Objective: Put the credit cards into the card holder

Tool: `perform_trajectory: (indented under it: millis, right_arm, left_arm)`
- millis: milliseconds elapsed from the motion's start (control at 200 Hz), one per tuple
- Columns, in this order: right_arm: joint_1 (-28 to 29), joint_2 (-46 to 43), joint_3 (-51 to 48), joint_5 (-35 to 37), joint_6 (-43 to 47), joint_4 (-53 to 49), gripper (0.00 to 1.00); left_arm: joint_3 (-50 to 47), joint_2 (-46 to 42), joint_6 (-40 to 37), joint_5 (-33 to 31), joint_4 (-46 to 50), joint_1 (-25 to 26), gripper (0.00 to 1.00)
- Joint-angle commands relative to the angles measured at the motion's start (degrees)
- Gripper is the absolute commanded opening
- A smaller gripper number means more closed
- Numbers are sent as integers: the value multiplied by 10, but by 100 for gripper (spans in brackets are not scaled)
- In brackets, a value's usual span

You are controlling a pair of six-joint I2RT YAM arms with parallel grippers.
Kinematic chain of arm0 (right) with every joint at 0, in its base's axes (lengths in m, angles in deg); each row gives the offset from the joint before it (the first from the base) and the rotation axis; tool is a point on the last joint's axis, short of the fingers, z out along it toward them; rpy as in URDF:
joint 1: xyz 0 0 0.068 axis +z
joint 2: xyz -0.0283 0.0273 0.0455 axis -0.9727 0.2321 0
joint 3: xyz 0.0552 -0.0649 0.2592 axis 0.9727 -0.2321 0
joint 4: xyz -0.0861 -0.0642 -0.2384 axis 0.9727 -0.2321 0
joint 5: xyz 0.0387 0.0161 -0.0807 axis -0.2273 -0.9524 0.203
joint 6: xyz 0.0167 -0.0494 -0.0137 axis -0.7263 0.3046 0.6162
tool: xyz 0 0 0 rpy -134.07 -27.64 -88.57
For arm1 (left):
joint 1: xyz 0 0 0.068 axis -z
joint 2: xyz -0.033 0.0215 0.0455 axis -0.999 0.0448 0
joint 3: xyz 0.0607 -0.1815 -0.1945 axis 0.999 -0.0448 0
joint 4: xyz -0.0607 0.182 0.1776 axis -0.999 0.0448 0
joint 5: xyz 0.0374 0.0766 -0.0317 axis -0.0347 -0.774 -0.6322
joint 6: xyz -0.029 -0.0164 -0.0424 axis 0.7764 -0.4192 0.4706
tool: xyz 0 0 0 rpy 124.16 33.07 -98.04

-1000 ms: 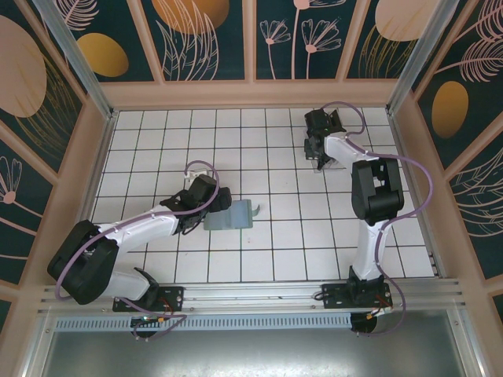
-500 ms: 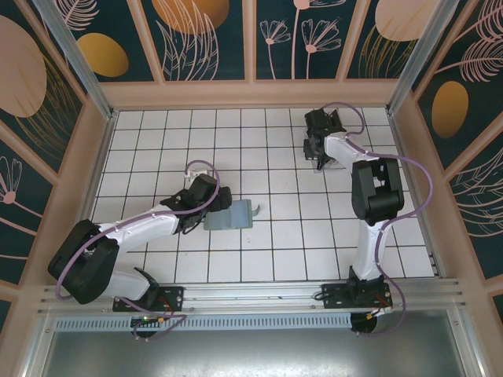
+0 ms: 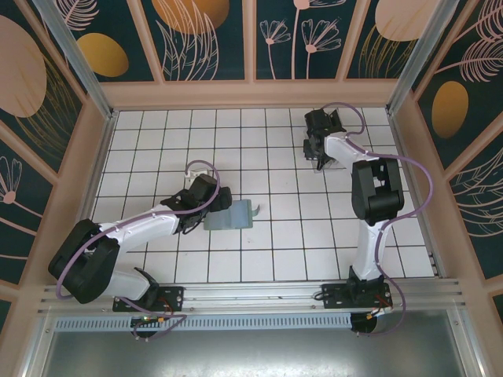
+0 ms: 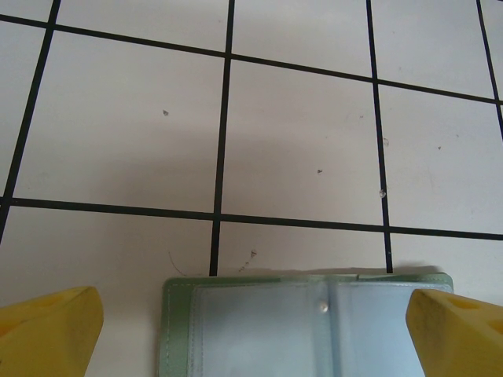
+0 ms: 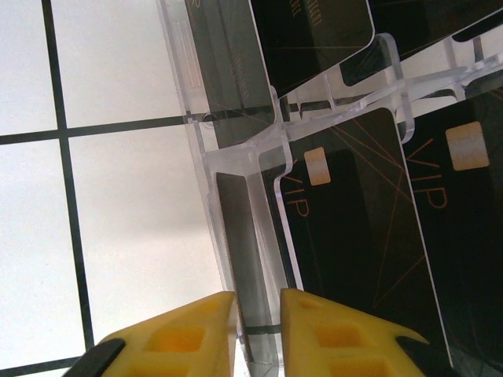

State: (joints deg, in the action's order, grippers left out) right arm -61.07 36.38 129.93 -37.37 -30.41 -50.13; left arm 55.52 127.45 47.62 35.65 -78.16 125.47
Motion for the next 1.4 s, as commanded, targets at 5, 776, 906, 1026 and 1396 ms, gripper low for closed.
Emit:
perform_trajectory:
  millis: [5,776,906,1026,1396]
  right_arm:
    - [-3,1,1,7,4,-14,18]
    - [-4,16,16,9,9,-31,24]
    - [-4,17,20,9,9,-32,22]
    - [-4,18,23,10,8,-33,21]
    - [-4,33,54,12,10,-46,19]
  left_arm:
    - [13,3,-7,-4,-2,-2,99]
    - [13,1,-7,-5,-5,-2,99]
    - [13,2,-7,-5,-6,-2,98]
    - [12,2,-6,-4,-7,-2,99]
    - [12,3,-6,-5,-7,-2,99]
